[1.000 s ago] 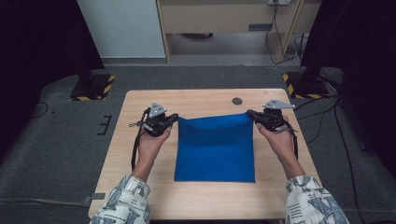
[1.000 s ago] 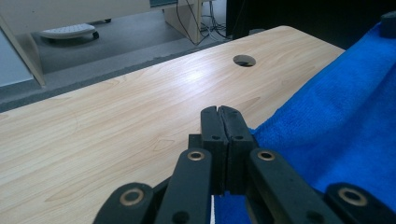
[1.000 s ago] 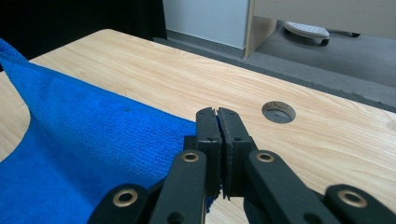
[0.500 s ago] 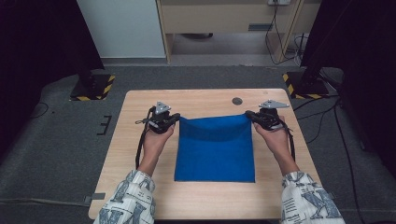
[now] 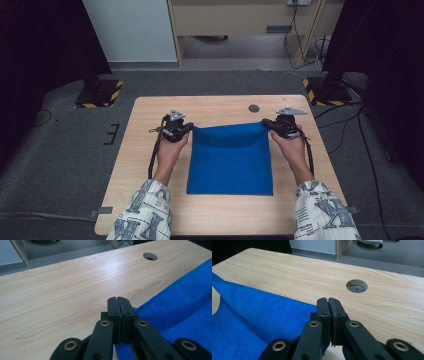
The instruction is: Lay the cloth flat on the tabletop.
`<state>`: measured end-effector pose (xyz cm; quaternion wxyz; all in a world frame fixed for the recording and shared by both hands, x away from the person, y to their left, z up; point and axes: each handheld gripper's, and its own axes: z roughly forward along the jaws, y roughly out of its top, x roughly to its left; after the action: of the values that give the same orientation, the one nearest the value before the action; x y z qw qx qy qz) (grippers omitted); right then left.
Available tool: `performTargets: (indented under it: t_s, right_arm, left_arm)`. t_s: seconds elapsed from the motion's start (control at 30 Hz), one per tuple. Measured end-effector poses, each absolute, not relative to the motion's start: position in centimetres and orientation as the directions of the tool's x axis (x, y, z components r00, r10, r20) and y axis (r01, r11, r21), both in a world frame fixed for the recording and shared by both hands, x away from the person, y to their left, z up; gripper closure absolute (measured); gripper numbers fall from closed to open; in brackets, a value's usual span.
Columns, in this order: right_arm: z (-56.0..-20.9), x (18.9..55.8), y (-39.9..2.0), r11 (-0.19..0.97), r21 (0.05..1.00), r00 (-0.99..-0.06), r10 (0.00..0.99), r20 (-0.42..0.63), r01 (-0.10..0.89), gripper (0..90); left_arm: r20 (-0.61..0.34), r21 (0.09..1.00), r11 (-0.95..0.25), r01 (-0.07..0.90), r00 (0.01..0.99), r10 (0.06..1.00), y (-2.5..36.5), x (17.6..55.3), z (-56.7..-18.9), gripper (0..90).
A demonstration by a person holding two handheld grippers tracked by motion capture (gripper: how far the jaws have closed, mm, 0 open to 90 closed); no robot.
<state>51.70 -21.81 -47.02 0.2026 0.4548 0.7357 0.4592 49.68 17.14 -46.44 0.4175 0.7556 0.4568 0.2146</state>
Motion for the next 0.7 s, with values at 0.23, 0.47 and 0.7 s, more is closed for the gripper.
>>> performTargets:
  t_s: [0.23,0.47,0.7]
  right_arm:
    - [-47.5,52.1,-21.3,0.16,0.853,-0.497,0.858,0.129,0.497,88.0]
    - [-48.4,53.0,-20.9,0.17,0.839,-0.478,0.87,0.118,0.517,87.8]
    - [-48.9,53.9,-20.7,0.191,0.827,-0.465,0.88,0.095,0.53,85.5]
  left_arm:
    - [-0.065,0.815,-0.231,0.532,0.48,0.875,17.2,50.2,-47.1,88.7]
    - [-0.075,0.812,-0.222,0.539,0.473,0.878,17.4,50.7,-47.7,88.5]
    - [-0.088,0.836,-0.191,0.514,0.469,0.879,17.6,51.3,-48.4,80.2]
